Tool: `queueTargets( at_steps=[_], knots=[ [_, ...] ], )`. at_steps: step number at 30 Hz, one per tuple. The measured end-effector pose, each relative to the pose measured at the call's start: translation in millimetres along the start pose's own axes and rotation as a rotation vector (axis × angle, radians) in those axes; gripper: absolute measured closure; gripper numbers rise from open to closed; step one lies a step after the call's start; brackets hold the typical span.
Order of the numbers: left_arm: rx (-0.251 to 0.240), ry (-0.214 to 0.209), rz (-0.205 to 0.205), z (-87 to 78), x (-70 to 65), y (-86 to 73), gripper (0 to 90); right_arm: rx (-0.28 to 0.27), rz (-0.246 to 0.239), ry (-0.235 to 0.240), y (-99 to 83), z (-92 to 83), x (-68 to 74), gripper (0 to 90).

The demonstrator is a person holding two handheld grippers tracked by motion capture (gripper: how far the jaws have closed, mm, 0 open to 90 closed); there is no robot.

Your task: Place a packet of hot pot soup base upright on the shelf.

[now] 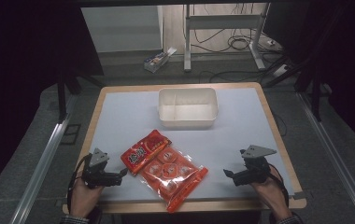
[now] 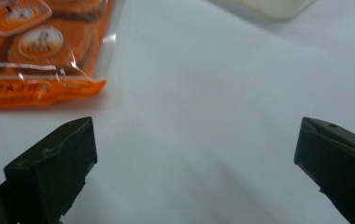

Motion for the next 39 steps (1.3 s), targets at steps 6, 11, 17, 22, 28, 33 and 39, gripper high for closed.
queueTargets(
  at_steps=[6, 11, 17, 22, 28, 33, 39],
  knots=[
    [-0.005, -0.011, 0.02, -1.0, -2.2, 0.8, 1.1, 0.003, 0.007, 0.011, 0.3, 1.4, 2.6, 0.0],
    [-0.005, -0.012, 0.033, -1.9, -5.4, 2.7, 2.7, 0.013, 0.02, 0.022, -1.1, 3.1, 1.6, 0.0],
    [-0.053, -0.02, 0.04, -9.7, -10.0, 6.6, 8.8, 0.015, 0.007, 0.024, -0.8, 4.3, 3.2, 0.0],
    [-0.135, -0.064, 0.034, -24.1, -16.5, 13.4, 24.8, 0.012, -0.005, 0.03, -0.3, 4.1, 4.2, 0.0],
    [-0.149, -0.157, 0.071, -26.2, -29.8, 17.1, 61.1, 0.016, -0.016, 0.022, 0.2, 4.4, 5.2, 0.0],
    [-0.08, -0.229, 0.13, -14.7, -42.1, 16.4, 85.0, 0.021, -0.02, 0.017, 0.4, 4.4, 5.8, 0.0],
    [-0.009, -0.232, 0.148, 2.0, -53.9, 15.8, 89.7, 0.032, -0.031, 0.017, 0.5, 6.3, 7.7, 0.0]
  ],
)
Point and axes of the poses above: each handheld gripper's, and its own axes: z roughly forward along the jaws, y roughly out of its top, x roughly to its left, the point moved 2 cm from there along z, roughly forward along the jaws, and after that the axes turned 7 degrees about y, right-handed, at the moved point
